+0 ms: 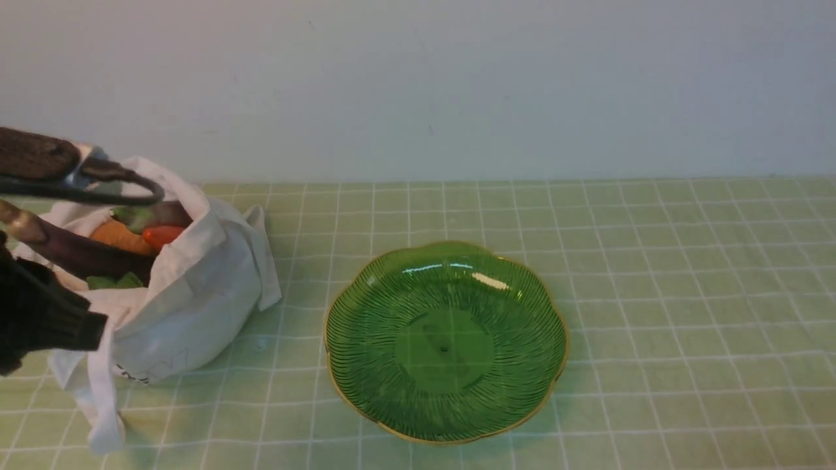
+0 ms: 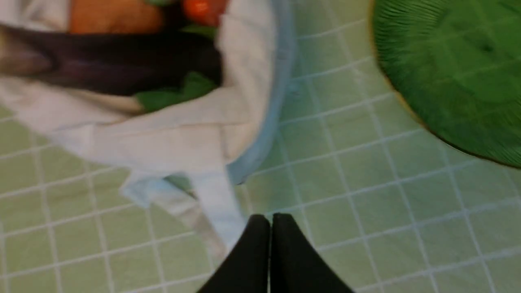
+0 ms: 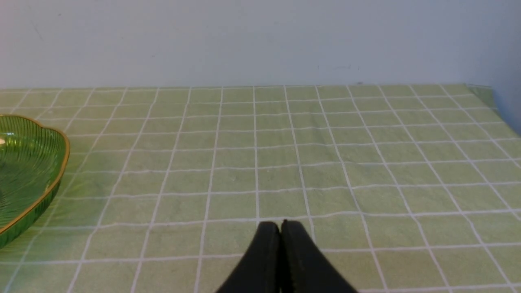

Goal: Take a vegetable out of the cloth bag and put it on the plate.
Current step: Grab an eggplant from the bag with your left arm, then use your left arm to place the eggplant in the empty plate on the right

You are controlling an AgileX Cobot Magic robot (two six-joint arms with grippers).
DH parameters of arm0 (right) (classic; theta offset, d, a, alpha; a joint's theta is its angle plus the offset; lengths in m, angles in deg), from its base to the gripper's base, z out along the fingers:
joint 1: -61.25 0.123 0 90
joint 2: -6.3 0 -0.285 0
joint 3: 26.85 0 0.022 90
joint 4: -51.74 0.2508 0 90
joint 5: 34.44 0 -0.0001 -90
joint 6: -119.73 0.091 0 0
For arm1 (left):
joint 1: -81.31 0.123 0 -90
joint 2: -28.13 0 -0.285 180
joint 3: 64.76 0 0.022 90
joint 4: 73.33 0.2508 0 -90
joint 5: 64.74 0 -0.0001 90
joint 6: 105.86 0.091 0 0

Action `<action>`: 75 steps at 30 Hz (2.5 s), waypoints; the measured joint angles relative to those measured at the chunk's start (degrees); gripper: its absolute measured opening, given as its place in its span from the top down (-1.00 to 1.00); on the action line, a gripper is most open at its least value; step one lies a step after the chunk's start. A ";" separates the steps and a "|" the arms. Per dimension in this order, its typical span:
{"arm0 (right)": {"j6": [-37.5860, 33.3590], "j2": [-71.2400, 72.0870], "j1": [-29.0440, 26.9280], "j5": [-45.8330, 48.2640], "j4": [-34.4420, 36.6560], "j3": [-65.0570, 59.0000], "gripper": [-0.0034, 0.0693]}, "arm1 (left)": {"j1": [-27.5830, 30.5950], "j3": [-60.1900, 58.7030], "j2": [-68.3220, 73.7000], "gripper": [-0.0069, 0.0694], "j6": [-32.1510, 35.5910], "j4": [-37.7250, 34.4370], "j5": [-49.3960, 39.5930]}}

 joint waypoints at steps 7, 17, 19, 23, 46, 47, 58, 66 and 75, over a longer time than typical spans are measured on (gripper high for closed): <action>0.00 0.00 0.00 0.00 0.00 0.00 0.95 | 13.90 3.83 3.61 0.82 -6.12 0.66 4.14; 0.00 0.00 0.00 0.00 0.00 0.00 0.95 | 17.35 5.79 14.19 0.65 6.82 -11.57 9.22; 0.00 0.00 0.00 0.00 0.00 0.00 0.95 | 17.35 5.79 14.40 0.53 7.01 -11.70 11.09; 0.00 0.00 0.00 0.00 0.00 0.00 0.95 | 17.35 5.79 14.53 -0.03 7.45 -12.94 15.92; 0.00 0.00 0.00 0.00 0.00 0.00 0.95 | 17.21 9.57 13.11 0.22 11.55 -15.60 20.08; 0.00 0.00 0.00 0.00 0.00 0.00 0.95 | 17.06 10.65 11.68 0.22 11.77 -16.29 20.20; 0.00 0.00 0.00 0.00 0.00 0.00 0.95 | -5.05 13.22 7.23 0.22 22.83 -39.74 16.87; 0.00 0.00 0.00 0.00 0.00 0.00 0.95 | -19.29 9.98 28.75 0.22 33.39 -41.96 22.84; 0.00 0.00 0.00 0.00 0.00 0.00 0.95 | -21.66 11.72 43.20 0.01 41.02 -52.22 33.03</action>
